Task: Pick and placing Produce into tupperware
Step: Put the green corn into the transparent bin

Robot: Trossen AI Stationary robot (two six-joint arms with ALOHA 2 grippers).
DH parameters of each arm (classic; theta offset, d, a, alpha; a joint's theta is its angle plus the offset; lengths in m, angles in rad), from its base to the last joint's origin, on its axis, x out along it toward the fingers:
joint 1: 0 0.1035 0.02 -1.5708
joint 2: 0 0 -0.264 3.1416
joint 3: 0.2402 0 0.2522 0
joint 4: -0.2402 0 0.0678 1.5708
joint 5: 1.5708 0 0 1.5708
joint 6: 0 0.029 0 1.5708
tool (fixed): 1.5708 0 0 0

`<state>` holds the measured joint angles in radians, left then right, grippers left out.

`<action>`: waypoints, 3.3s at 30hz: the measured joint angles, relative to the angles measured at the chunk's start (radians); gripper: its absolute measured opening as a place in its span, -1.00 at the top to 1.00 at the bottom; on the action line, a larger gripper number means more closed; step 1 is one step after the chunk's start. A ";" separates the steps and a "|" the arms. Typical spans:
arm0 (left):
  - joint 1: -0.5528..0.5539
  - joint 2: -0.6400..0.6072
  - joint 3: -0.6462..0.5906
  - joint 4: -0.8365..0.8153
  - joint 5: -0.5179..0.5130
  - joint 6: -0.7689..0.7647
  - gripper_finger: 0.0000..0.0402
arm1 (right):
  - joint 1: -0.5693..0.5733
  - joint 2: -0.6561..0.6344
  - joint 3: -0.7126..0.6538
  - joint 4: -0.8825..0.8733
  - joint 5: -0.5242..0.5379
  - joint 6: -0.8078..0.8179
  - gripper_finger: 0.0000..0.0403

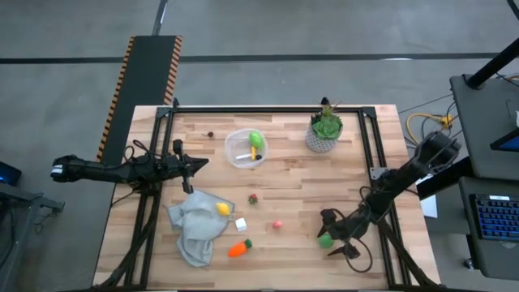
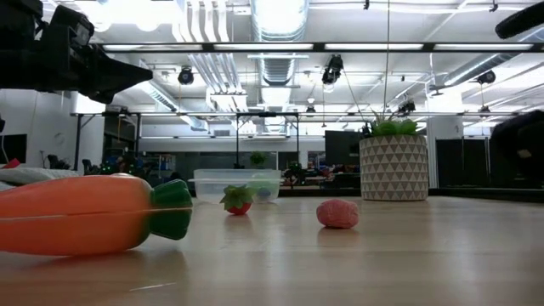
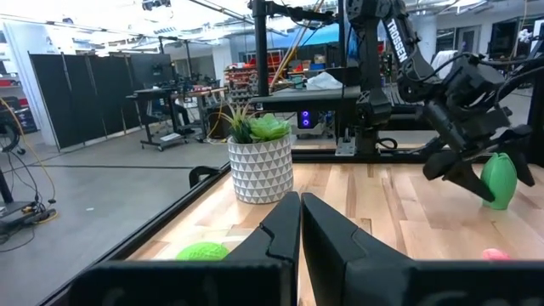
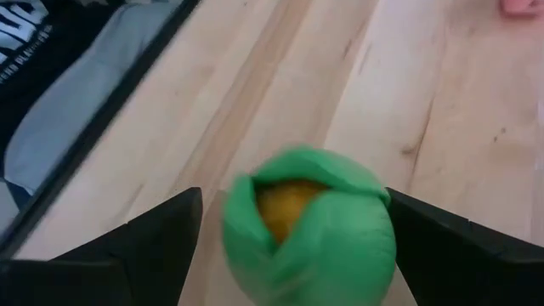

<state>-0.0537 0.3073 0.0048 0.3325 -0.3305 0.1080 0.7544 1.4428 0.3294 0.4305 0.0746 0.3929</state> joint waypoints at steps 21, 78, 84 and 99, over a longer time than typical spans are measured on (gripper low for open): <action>0.000 0.000 0.000 0.000 0.000 0.000 1.00 | 0.000 0.012 0.004 0.023 0.005 0.000 -0.19; 0.000 0.029 0.000 0.089 0.011 0.002 1.00 | -0.958 0.245 0.785 -0.287 -0.285 -0.475 0.03; 0.000 0.042 0.000 0.087 0.049 0.000 1.00 | -1.041 0.456 1.021 -0.424 -0.343 -0.524 0.03; -0.001 0.048 0.000 0.086 0.085 0.002 1.00 | -1.128 0.749 1.318 -0.534 -0.447 -0.482 0.03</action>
<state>-0.0544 0.3550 0.0048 0.4183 -0.2455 0.1104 -0.3737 2.1915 1.6470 -0.1034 -0.3723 -0.0893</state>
